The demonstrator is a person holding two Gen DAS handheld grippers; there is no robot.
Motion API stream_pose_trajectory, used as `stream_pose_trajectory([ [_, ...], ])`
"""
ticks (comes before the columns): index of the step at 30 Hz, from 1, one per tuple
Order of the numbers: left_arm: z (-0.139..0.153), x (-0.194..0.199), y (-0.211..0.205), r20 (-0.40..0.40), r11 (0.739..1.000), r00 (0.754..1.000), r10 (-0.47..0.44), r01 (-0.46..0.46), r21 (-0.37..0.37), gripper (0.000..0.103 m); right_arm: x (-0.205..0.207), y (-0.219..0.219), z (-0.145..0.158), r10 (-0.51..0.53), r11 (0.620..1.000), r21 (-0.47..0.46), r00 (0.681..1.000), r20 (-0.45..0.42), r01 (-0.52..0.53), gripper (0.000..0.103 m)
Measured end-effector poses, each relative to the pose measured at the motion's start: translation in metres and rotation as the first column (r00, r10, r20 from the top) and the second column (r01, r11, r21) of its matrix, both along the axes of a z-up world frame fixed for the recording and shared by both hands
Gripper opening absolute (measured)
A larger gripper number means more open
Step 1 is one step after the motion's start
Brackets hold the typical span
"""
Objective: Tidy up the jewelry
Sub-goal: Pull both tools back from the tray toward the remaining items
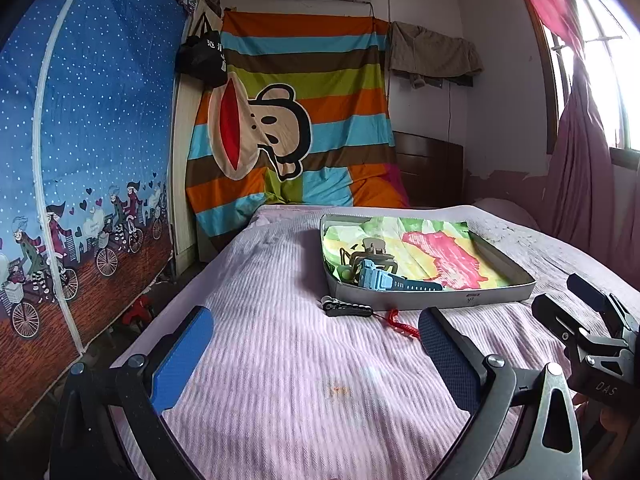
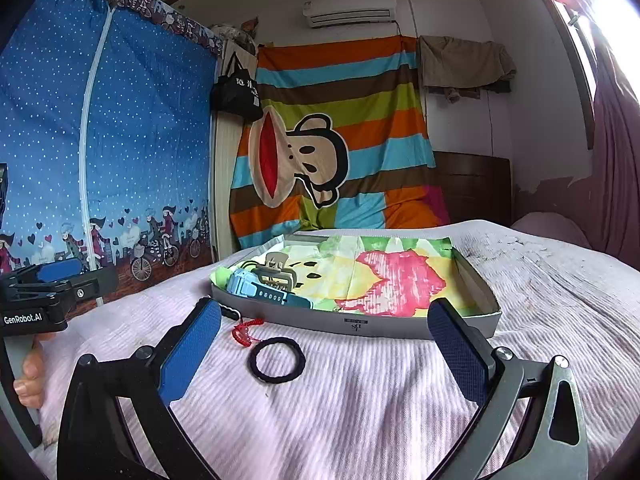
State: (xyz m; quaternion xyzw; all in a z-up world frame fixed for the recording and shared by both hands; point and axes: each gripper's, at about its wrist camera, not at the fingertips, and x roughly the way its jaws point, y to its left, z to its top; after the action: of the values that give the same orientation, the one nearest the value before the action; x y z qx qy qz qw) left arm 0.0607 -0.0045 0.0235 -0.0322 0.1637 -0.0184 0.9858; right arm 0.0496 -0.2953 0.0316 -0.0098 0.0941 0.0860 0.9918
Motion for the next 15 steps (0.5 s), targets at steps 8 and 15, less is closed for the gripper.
stream_pose_trajectory([
  [8,-0.0026,0.0036,-0.0016,-0.024,1.000,1.000,-0.006,0.006,0.007,0.103,0.0025,0.0009,-0.0020,0.002,1.000,0.003,1.000,-0.010,-0.002,0.102],
  [15,-0.0037,0.0083,-0.0010,-0.050,1.000,0.999,-0.012,0.012,0.004,0.103,0.0055,0.0024,-0.0058,0.010,1.000,-0.002,0.999,-0.034,-0.010,0.102],
])
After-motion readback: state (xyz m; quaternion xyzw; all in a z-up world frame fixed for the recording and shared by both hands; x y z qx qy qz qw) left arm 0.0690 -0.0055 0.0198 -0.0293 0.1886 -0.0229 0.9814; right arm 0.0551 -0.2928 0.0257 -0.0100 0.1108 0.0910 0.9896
